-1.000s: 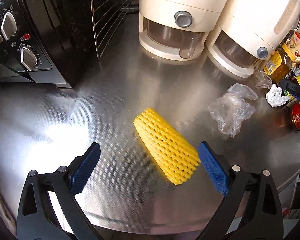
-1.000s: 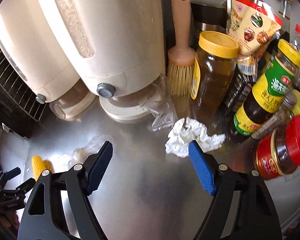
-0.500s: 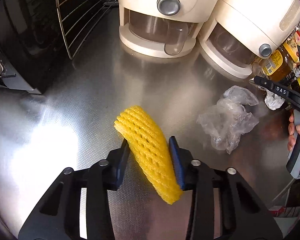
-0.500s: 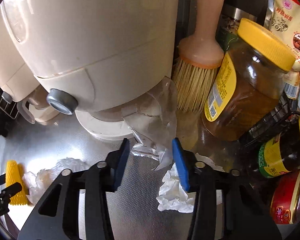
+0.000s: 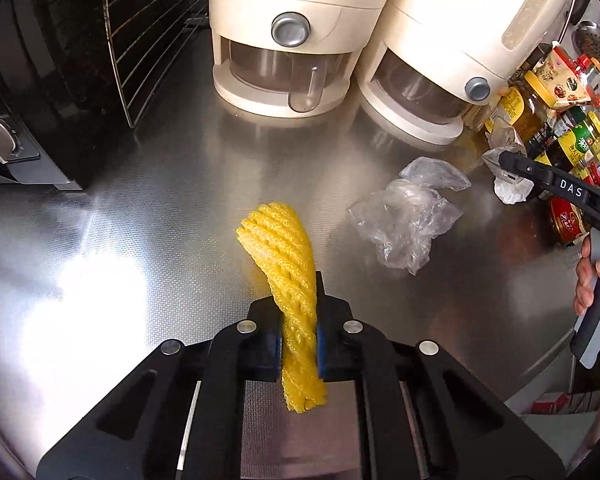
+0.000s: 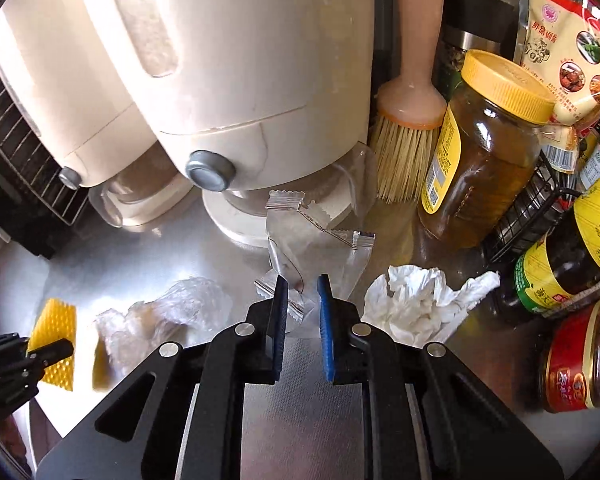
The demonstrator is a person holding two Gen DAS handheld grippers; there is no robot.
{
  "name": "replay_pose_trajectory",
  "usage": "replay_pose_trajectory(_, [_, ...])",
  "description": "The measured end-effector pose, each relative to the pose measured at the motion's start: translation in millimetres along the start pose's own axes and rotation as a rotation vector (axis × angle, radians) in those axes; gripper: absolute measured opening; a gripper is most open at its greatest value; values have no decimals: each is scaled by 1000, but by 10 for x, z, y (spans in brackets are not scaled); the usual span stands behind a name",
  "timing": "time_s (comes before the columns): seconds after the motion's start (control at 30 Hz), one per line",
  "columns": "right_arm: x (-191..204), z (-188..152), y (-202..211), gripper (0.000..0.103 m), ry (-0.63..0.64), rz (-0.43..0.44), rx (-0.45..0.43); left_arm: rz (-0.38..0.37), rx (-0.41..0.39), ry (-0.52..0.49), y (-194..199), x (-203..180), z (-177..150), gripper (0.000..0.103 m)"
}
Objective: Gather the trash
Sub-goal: 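Grasp the yellow foam net with the left tool while the right tool grasps the clear wrapper, then carry foam net and wrapper down over the bin and open both tools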
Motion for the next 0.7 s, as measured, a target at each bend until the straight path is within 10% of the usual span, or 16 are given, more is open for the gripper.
replay_pose_trajectory(0.7, [581, -1411, 1122, 16, -1, 112, 0, -64, -41, -90, 815, -338, -1164, 10])
Point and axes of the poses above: each gripper's, at about its wrist camera, not at the fingertips, and y roughly against the way its jaws point, x to its left, z to its top, the point moved 10 cm from there along -y, roughly the way its jaws point, and after that the axes turned 2 degrees about -z, right-handed, at the moved point
